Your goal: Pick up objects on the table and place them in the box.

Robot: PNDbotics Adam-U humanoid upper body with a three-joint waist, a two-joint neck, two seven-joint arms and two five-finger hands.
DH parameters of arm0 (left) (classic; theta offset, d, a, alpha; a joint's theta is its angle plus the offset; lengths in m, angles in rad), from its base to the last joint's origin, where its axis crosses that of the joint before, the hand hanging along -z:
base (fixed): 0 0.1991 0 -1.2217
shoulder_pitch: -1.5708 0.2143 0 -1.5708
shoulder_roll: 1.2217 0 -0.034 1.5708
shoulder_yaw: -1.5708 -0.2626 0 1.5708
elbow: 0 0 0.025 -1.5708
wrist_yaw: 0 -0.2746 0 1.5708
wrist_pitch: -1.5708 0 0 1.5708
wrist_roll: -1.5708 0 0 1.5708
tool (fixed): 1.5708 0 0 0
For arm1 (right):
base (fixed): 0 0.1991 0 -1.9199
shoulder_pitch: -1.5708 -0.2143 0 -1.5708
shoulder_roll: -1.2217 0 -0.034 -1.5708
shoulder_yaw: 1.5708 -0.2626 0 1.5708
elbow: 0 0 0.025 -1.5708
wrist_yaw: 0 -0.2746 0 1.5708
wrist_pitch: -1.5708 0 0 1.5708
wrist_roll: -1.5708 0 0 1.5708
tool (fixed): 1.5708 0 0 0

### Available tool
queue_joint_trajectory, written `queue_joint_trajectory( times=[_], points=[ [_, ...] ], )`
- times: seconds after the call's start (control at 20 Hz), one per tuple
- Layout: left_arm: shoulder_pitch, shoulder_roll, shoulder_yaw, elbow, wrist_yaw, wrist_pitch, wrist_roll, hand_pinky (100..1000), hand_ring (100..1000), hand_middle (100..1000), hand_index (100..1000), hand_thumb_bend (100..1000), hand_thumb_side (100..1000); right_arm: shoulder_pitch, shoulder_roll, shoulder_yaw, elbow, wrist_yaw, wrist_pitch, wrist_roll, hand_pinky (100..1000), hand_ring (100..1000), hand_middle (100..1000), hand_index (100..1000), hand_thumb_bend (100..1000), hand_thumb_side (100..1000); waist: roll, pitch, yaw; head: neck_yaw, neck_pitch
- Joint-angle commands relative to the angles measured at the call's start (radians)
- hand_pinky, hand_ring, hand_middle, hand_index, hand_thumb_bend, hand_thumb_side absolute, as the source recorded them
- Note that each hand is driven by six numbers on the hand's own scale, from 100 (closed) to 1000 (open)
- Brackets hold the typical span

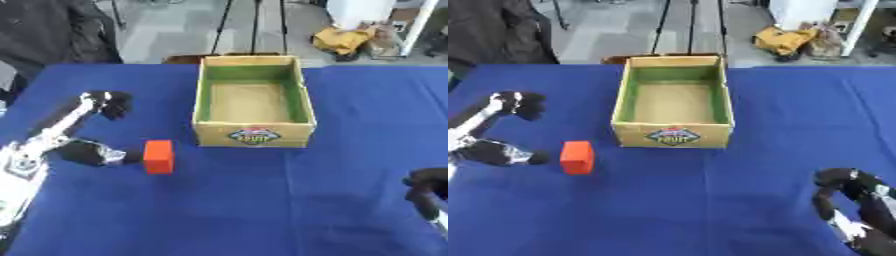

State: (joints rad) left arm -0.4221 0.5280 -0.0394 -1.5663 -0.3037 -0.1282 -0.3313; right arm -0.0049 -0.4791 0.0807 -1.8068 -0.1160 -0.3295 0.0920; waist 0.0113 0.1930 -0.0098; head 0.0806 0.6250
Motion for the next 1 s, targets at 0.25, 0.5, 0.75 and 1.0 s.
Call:
queue_joint_trajectory(
  times=[0.25, 0.5, 0.75, 1.0],
  points=[
    [-0.008, 0.015, 0.009, -0.012, 0.006, 0.0, -0.005, 706, 695, 679, 865, 883, 455, -0.007, -0.024, -0.009, -0.02, -0.004, -0.001, 0.0, 755, 505, 414, 694, 443, 457, 0.001, -0.014, 0.0, -0.003, -0.009],
    [-0.007, 0.016, 0.008, -0.013, 0.005, -0.001, -0.009, 705, 695, 679, 865, 885, 454, -0.007, -0.024, -0.009, -0.019, -0.003, 0.0, -0.001, 755, 505, 413, 694, 444, 457, 0.001, -0.015, 0.0, -0.003, -0.01],
    [-0.016, 0.027, -0.002, -0.019, -0.043, 0.002, -0.044, 694, 686, 669, 859, 867, 349, -0.007, -0.023, -0.008, -0.018, -0.003, 0.0, 0.0, 755, 505, 413, 694, 445, 457, 0.002, -0.015, -0.001, -0.003, -0.01],
    [-0.05, 0.033, -0.025, -0.013, -0.123, 0.0, -0.096, 692, 686, 663, 851, 850, 270, -0.006, -0.024, -0.006, -0.018, -0.002, 0.0, 0.0, 754, 504, 412, 693, 446, 457, 0.002, -0.016, -0.003, -0.002, -0.009]
  ],
)
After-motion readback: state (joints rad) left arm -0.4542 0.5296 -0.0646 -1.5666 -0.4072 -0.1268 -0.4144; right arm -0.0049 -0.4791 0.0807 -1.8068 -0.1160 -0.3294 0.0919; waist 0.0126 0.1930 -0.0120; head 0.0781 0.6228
